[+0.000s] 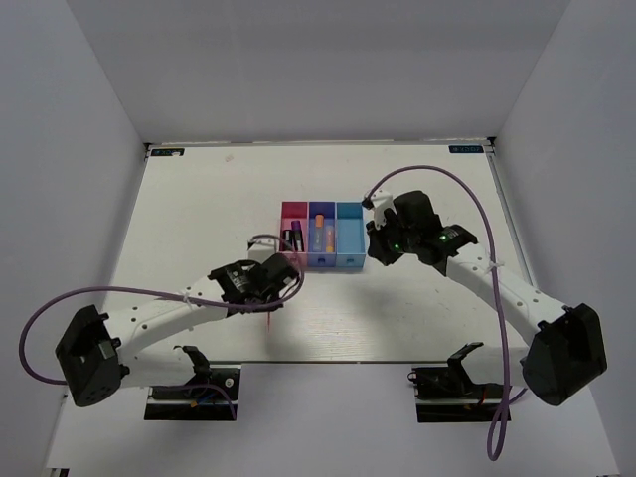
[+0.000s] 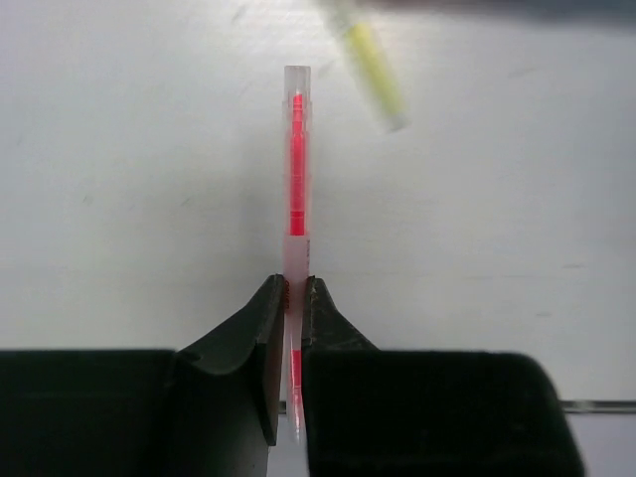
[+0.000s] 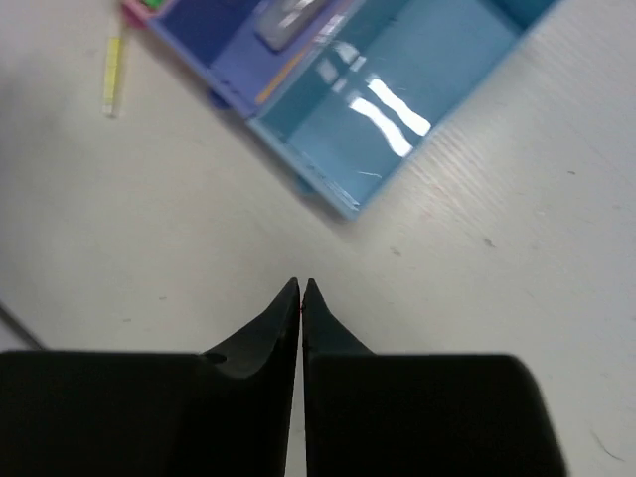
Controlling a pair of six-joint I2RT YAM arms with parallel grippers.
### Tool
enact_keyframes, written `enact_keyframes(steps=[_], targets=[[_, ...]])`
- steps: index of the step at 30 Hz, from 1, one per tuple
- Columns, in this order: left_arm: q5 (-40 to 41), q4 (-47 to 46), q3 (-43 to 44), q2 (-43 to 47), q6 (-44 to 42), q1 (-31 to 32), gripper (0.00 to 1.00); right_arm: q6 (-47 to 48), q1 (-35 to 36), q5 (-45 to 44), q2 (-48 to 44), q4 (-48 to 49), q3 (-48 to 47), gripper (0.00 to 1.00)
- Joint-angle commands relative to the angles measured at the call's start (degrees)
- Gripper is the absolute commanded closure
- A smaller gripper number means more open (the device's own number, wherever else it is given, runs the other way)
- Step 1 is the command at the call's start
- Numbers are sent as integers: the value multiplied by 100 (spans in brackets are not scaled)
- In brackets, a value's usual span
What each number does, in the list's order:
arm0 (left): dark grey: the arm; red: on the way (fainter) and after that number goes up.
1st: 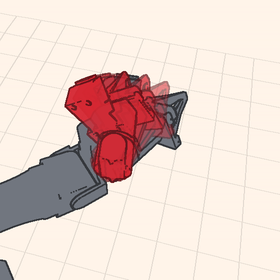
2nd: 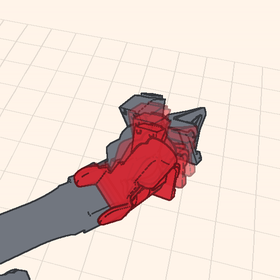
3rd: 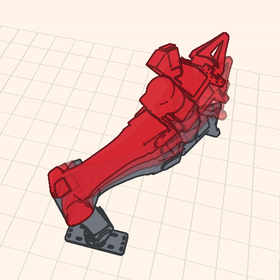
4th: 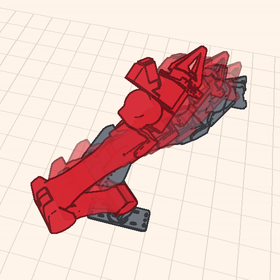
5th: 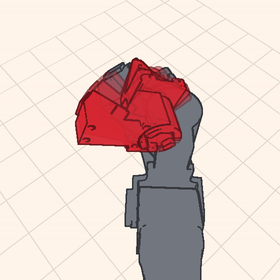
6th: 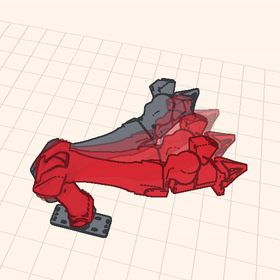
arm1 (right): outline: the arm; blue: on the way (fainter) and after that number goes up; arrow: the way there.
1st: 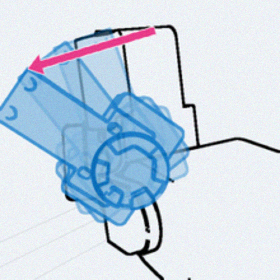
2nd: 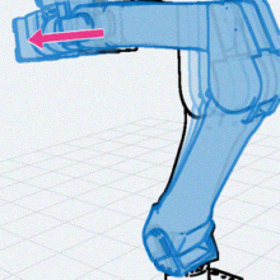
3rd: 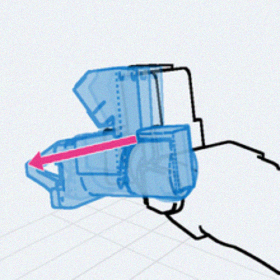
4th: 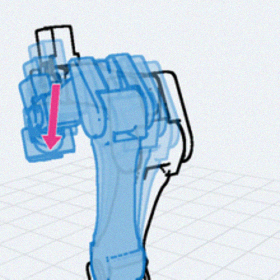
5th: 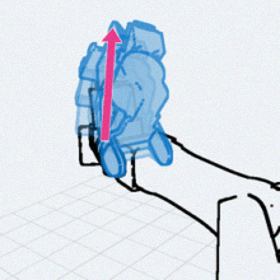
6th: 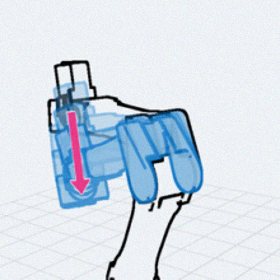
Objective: Sort the stationery into containers
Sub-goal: Pick up the pen from the center of the board, then place the pen in the storage box.
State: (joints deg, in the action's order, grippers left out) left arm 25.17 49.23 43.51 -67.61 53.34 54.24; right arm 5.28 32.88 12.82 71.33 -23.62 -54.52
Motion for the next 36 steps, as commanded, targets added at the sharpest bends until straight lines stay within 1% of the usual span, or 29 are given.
enact_keyframes(steps=[1, 2, 3, 5, 6, 7, 8, 9, 10, 11, 12, 14, 15, 16, 17, 18, 19, 21, 23, 24, 25, 27, 28, 30, 31, 33, 35, 36], targets=[[138, -491, 1052, -93, -719, 34, 100, -97, -107, -1245, 136, -11, -207, 100], [103, -711, 1194, -459, -824, 43, 100, -175, -159, -1429, 153, 32, -208, 100], [50, -792, 1700, -594, -965, 34, 100, -220, -186, -1788, 127, 59, -191, 100], [-47, -1081, 2081, -1033, -1211, 17, 100, -377, -230, -2054, 100, 138, -173, 100], [-56, -1126, 2248, -1356, -1230, -9, 100, -439, -317, -2351, 109, 129, -208, 100], [-134, -1152, 2807, -1682, -1256, -27, 100, -492, -352, -2615, 100, 155, -199, 100], [-161, -1309, 2986, -1824, -1291, -71, 100, -493, -440, -2853, 66, 251, -190, 100], [-196, -1346, 3293, -2269, -1283, -150, 100, -641, -519, -2942, 48, 296, -147, 99], [-362, -1468, 3566, -2413, -1274, -229, 100, -677, -607, -3004, -13, 348, -129, 99], [-424, -1591, 3803, -2536, -1256, -273, 100, -712, -643, -3013, -57, 384, -59, 97], [-547, -1671, 3910, -2929, -1256, -395, 100, -739, -747, -3022, -75, 410, -50, 95], [-696, -1811, 4436, -3204, -1335, -449, 100, -748, -871, -2918, -189, 489, 46, 95], [-758, -1838, 4595, -3623, -1361, -467, 100, -774, -863, -2882, -216, 490, 30, 95], [-768, -1821, 4745, -3749, -1414, -510, 100, -783, -976, -2786, -233, 472, 47, 95], [-811, -1838, 5146, -3994, -1466, -528, 100, -800, -1003, -2698, -216, 455, 47, 95], [-812, -1795, 5290, -4109, -1571, -537, 100, -826, -1038, -2653, -225, 437, 47, 95], [-794, -1760, 5535, -4406, -1599, -563, 100, -835, -1117, -2557, -251, 437, 38, 95], [-864, -1716, 5756, -4576, -1599, -651, 98, -861, -1187, -2373, -304, 446, 73, 95], [-899, -1741, 5871, -4796, -1599, -747, 93, -871, -1258, -2293, -348, 472, 100, 94], [-900, -1716, 5888, -4831, -1599, -739, 90, -862, -1276, -2127, -357, 463, 126, 94], [-900, -1715, 5871, -4892, -1599, -757, 79, -879, -1293, -2082, -383, 472, 152, 94], [-891, -1689, 5793, -4954, -1564, -801, 72, -888, -1363, -1925, -392, 472, 161, 93], [-856, -1698, 5775, -4954, -1546, -818, 58, -906, -1372, -1915, -383, 455, 152, 91], [-856, -1698, 5705, -4919, -1555, -827, 55, -906, -1399, -1818, -392, 446, 179, 90], [-864, -1663, 5695, -4919, -1564, -827, 50, -923, -1434, -1775, -383, 446, 170, 90], [-856, -1636, 5721, -4875, -1590, -827, 46, -906, -1443, -1730, -392, 446, 196, 90], [-864, -1619, 5722, -4762, -1634, -818, 45, -923, -1478, -1678, -392, 454, 179, 89], [-864, -1601, 5722, -4674, -1686, -766, 47, -923, -1495, -1669, -401, 428, 187, 89]])
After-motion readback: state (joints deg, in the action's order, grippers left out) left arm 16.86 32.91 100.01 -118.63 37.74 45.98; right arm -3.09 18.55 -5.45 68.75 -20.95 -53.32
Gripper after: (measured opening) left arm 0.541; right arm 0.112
